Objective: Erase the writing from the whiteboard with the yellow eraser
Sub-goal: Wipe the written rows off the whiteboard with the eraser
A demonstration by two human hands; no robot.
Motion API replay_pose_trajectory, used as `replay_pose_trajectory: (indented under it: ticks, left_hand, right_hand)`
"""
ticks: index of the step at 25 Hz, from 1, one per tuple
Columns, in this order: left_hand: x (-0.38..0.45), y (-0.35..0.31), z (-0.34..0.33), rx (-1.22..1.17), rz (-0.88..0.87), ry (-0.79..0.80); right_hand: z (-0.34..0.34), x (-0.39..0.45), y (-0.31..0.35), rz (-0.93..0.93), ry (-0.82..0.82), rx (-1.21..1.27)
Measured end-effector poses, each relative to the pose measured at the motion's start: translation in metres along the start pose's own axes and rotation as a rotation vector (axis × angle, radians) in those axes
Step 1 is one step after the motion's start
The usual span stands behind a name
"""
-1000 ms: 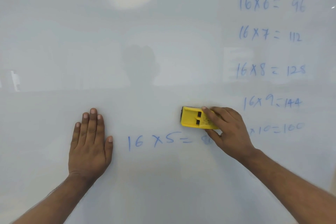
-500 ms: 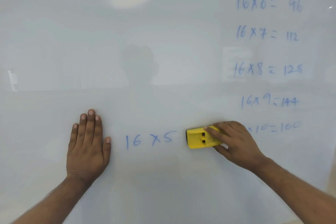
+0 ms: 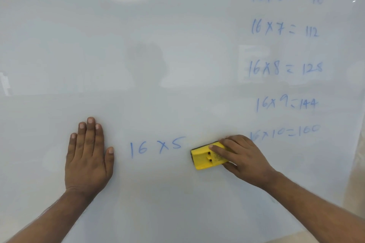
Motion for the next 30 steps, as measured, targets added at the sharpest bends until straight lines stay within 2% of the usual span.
replay_pose_trajectory:
  ticks: [3,9,15,18,24,30]
  left_hand:
    - [-0.001,-0.001,-0.001,-0.003,0.015,0.001]
    - [-0.003,0.000,-0.002,0.000,0.017,-0.002]
    - [-0.004,0.001,-0.002,0.009,0.003,-0.004]
    - [-0.005,0.000,-0.002,0.014,0.002,-0.011]
    - [-0.005,0.000,0.000,0.016,0.003,-0.001]
    - [-0.006,-0.003,0.000,0.031,-0.008,-0.016]
  right_hand:
    - [0.004,-0.018,-0.018,-0.012,0.035,-0.054]
    - [0.009,-0.012,-0.012,-0.070,0.042,-0.044]
    - [0.017,0.080,0.009,-0.252,-0.128,0.039]
    - [0.010,0.085,0.032,-0.173,-0.145,0.034]
    - [0.007,0.053,0.033,0.080,-0.039,-0.060]
    - [0.018,0.097,0.038,-0.177,-0.145,-0.018]
Point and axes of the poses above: each hand's wrist, its own x-axis towards the middle knuckle, its own z-axis out of the back of the hand, y = z × x, the point moved 1 cm from there along x, towards the middle knuckle, and after that the axes turned 13 degrees about -x, right-handed, at the moved point
